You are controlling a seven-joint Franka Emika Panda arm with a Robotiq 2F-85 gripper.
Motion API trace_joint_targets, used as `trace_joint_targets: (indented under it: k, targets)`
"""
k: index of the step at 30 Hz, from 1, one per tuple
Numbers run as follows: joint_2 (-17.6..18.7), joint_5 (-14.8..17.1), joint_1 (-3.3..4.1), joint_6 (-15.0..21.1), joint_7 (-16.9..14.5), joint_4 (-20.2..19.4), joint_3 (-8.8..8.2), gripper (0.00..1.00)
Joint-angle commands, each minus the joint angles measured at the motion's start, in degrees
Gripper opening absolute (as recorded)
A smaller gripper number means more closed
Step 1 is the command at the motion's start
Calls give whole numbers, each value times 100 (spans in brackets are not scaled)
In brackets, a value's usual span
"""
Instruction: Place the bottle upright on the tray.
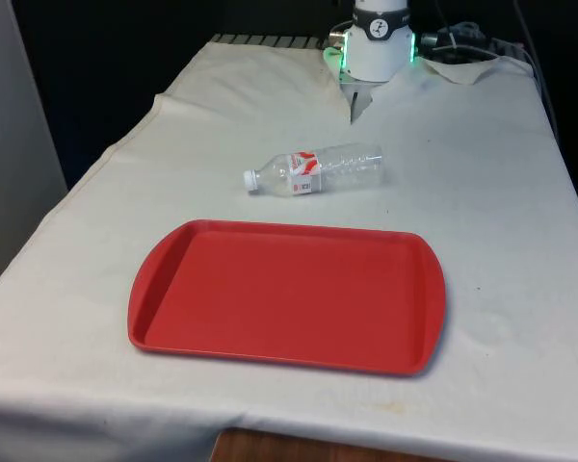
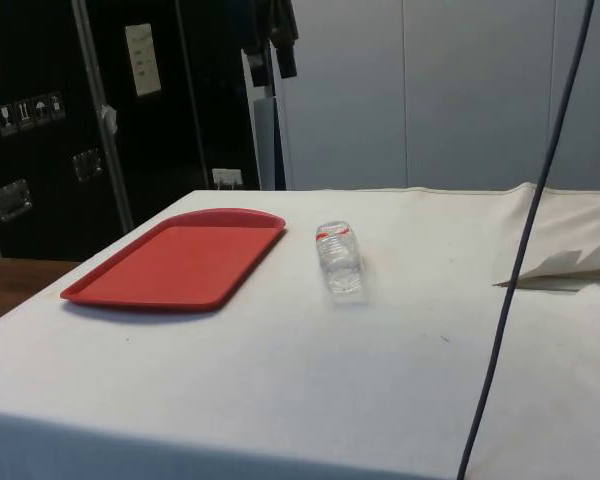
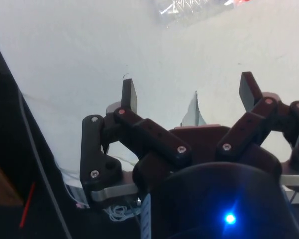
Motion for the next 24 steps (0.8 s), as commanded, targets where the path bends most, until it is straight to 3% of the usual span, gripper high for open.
trace_joint_targets:
  k: [1,24]
  targets:
    - [-92,-74,11,120,86,-138,23,100]
    - [-642,-229,-6,659,418,-1186,264,100]
